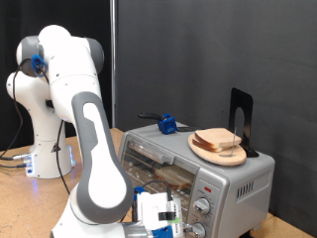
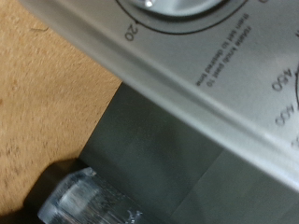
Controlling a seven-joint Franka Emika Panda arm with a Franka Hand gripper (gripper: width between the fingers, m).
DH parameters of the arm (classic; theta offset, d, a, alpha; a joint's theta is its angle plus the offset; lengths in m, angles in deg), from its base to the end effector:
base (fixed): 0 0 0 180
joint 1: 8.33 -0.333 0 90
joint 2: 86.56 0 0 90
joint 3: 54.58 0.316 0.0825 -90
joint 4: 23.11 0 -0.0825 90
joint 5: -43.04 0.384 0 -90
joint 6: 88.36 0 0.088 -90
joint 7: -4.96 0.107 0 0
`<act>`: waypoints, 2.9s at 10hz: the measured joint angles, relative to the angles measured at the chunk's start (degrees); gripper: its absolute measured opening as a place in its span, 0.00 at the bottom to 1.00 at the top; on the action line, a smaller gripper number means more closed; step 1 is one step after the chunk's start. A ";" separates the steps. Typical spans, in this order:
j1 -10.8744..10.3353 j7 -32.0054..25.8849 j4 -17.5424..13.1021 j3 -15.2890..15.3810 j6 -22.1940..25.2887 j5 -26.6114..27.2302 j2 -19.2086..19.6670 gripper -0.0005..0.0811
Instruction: Make a piece of toast with the oven
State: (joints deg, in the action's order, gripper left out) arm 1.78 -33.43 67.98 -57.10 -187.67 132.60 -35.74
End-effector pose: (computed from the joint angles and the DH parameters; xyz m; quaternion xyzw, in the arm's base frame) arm 0.6661 -0.0516 0.1323 -0.7372 0.1981 -0.0240 0.6455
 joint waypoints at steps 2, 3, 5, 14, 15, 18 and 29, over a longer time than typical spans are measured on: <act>0.84 13.33 -0.30 0.05 4.05 -0.13 -0.01 0.39; 1.23 17.81 -0.64 0.06 5.99 -0.22 -0.01 0.40; 1.47 21.19 -1.07 0.05 7.19 -0.30 -0.02 0.40; 0.47 30.35 -5.86 0.05 6.64 -1.48 2.96 1.00; 0.25 32.19 -6.48 0.05 6.64 -1.82 3.50 1.00; 0.12 35.68 -6.84 0.07 6.94 -2.39 3.73 1.00; -0.62 34.33 -7.08 0.14 5.71 -2.65 4.34 0.12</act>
State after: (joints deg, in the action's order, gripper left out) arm 1.17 0.89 60.90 -56.96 -181.96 129.95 -31.41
